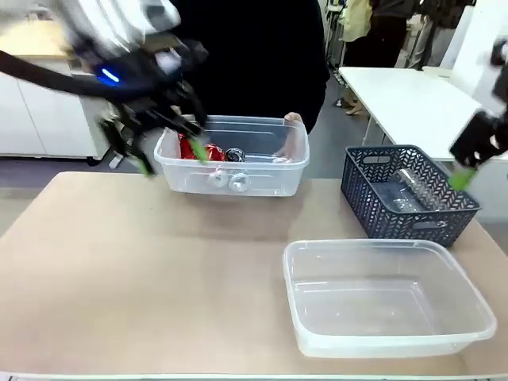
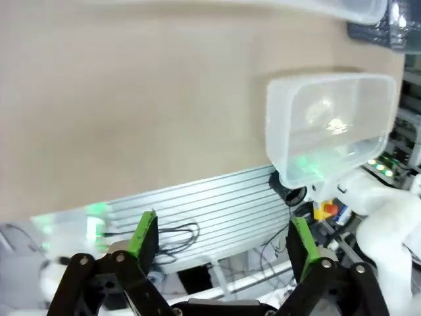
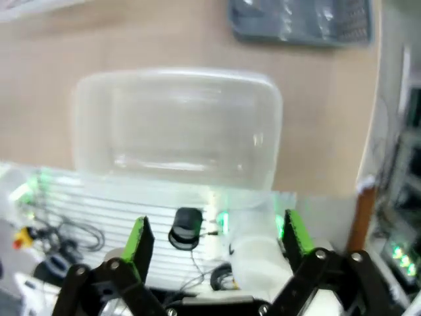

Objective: Sort the waste into each basket.
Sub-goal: Pick up the Organizing box on the right side of the table and lift it.

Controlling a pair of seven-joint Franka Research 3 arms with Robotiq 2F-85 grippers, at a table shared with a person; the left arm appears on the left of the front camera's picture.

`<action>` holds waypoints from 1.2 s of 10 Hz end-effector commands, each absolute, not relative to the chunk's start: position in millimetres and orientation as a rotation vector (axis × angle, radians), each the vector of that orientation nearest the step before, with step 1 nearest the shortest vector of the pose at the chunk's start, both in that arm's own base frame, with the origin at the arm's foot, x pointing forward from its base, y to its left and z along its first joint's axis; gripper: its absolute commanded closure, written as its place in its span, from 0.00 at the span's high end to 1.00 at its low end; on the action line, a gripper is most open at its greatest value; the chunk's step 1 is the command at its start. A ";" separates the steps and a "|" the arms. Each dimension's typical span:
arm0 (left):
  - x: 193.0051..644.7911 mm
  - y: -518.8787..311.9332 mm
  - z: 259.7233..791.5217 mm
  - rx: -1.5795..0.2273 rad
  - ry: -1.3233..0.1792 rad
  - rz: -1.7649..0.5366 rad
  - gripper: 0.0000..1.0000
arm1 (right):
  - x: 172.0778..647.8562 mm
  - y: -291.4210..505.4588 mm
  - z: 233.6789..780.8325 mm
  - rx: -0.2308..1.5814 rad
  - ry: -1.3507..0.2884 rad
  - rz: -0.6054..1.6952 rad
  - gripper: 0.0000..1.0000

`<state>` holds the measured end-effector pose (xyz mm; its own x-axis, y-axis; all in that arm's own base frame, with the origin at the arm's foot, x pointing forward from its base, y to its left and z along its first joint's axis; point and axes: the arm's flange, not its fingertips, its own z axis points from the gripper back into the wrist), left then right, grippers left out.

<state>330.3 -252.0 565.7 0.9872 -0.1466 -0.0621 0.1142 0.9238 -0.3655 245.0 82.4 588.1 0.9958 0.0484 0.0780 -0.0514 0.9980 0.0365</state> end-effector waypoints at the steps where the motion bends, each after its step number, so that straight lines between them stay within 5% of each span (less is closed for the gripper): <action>1: 285.3 -335.9 516.2 -0.324 0.175 -0.088 1.00 | 238.9 47.8 529.2 0.029 -0.028 -0.122 1.00; 4: 219.2 -387.5 465.2 -0.277 0.117 -0.155 1.00 | 233.2 18.9 433.4 -0.034 0.002 -0.101 1.00; 5: 229.7 -378.9 479.9 -0.266 0.154 -0.158 1.00 | 227.9 26.5 446.2 -0.068 0.027 0.005 1.00; 6: 229.7 -378.9 479.9 -0.266 0.154 -0.158 1.00 | 257.2 27.4 498.2 -0.025 0.005 -0.135 1.00; 8: 229.7 -378.9 479.9 -0.266 0.154 -0.158 1.00 | 257.2 27.4 498.2 -0.025 0.005 -0.135 1.00; 12: 227.7 -415.2 421.1 -0.207 0.047 -0.034 1.00 | 278.9 12.5 418.4 0.028 0.206 -0.114 1.00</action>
